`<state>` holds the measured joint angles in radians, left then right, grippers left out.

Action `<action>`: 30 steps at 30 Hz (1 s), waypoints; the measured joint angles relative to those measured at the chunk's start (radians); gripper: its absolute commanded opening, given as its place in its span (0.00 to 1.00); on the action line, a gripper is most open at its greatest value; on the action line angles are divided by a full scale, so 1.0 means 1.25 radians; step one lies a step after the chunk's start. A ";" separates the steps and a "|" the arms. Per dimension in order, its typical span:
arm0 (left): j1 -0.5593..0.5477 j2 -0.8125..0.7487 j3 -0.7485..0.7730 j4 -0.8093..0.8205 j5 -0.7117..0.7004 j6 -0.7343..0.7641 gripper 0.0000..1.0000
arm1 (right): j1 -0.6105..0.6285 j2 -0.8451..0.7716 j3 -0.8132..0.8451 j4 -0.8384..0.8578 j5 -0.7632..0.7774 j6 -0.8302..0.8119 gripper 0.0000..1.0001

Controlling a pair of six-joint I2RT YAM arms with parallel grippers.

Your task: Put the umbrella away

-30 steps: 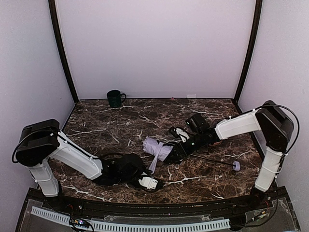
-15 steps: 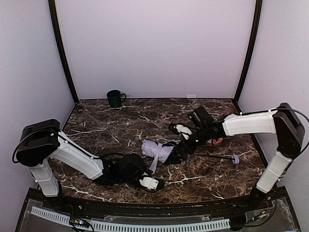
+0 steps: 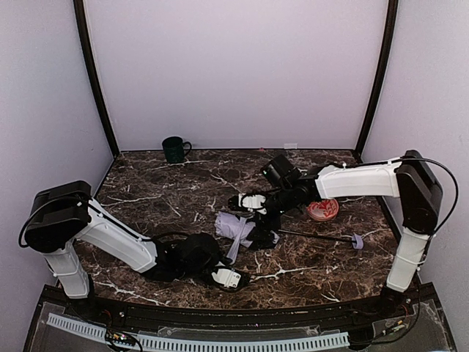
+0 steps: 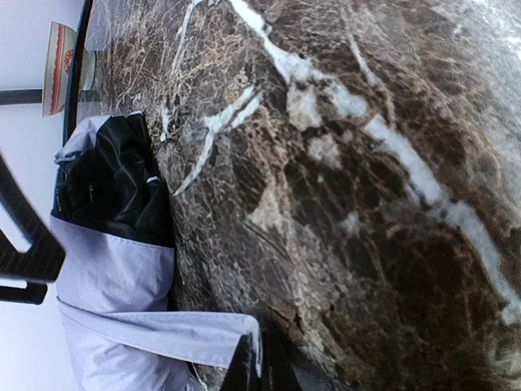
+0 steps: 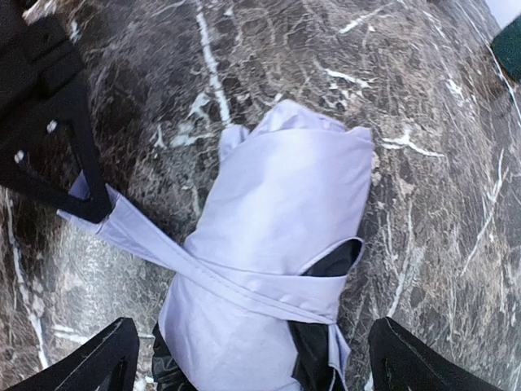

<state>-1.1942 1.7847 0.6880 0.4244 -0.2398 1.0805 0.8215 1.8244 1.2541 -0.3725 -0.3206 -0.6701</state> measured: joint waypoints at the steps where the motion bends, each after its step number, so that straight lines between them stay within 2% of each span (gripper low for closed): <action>1: 0.000 0.000 0.000 0.000 0.000 0.000 0.00 | 0.003 0.000 -0.012 0.005 0.001 -0.029 1.00; 8: 0.000 0.000 0.003 -0.006 -0.001 0.000 0.00 | 0.042 0.013 -0.064 0.077 0.059 -0.147 1.00; 21: 0.000 0.000 0.002 -0.006 -0.002 0.000 0.00 | 0.050 0.072 -0.066 0.156 0.115 -0.155 0.89; 24: -0.001 -0.002 0.001 -0.006 -0.005 0.000 0.00 | 0.050 0.072 -0.066 0.160 0.118 -0.153 0.76; 27: -0.002 -0.009 -0.003 -0.013 -0.011 -0.001 0.00 | 0.050 0.073 -0.066 0.163 0.120 -0.143 0.51; 30: -0.003 -0.023 -0.011 -0.024 -0.029 -0.001 0.02 | 0.050 0.073 -0.078 0.182 0.119 -0.133 0.42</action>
<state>-1.1980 1.7557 0.6743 0.3943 -0.2756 1.0794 0.8837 1.9156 1.1568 -0.1452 -0.1715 -0.8368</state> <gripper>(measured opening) 0.012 0.501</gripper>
